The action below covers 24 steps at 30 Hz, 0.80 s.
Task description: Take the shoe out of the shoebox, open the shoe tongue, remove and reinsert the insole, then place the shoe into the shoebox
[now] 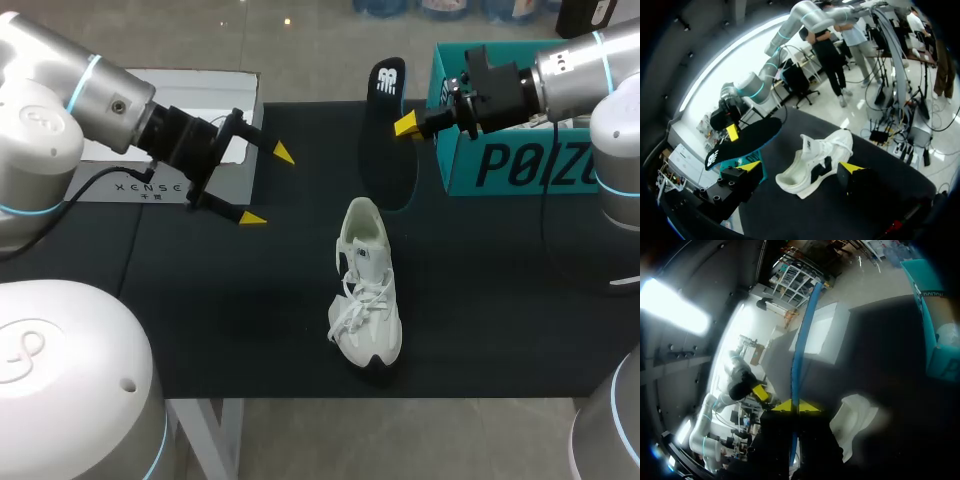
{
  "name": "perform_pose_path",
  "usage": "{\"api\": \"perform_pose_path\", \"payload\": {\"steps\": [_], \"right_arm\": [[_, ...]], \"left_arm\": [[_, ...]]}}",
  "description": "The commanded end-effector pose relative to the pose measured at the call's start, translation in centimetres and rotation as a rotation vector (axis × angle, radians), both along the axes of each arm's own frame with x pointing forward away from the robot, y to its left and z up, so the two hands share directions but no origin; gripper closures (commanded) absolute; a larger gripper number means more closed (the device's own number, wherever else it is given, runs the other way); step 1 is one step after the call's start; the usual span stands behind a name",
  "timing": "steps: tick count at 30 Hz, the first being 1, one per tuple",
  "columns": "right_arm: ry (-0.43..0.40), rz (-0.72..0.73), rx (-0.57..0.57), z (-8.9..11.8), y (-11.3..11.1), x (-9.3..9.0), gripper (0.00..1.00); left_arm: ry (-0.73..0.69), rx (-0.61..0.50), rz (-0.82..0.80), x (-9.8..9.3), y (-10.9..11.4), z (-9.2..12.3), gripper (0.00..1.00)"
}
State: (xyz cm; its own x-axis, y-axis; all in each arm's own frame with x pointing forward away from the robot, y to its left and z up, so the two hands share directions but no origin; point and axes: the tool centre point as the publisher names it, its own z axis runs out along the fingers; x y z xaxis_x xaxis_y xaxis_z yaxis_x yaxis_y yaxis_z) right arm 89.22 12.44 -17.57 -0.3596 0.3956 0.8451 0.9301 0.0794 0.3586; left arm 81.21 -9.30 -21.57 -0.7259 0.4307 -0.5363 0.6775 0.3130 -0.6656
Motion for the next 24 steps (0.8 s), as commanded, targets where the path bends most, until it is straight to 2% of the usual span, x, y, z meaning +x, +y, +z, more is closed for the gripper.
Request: {"api": "perform_pose_path", "payload": {"steps": [1, 7, 13, 24], "right_arm": [[0.001, -0.002, -0.005, 0.0, 0.1, 0.0, 1.0], [0.001, -0.002, -0.005, 0.0, 0.1, 0.0, 1.0], [0.001, -0.002, -0.005, 0.0, 0.1, 0.0, 1.0], [0.001, -0.002, -0.005, 0.0, 0.1, 0.0, 1.0]], "left_arm": [[0.037, 0.025, 0.032, -1.2, 1.7, -0.5, 0.0], [0.148, 0.108, 0.044, -1.5, 3.3, -1.3, 0.0], [0.192, 0.188, 0.05, -1.2, 3.9, -1.5, 0.0], [0.192, 0.188, 0.05, -1.2, 3.9, -1.5, 0.0]]}}
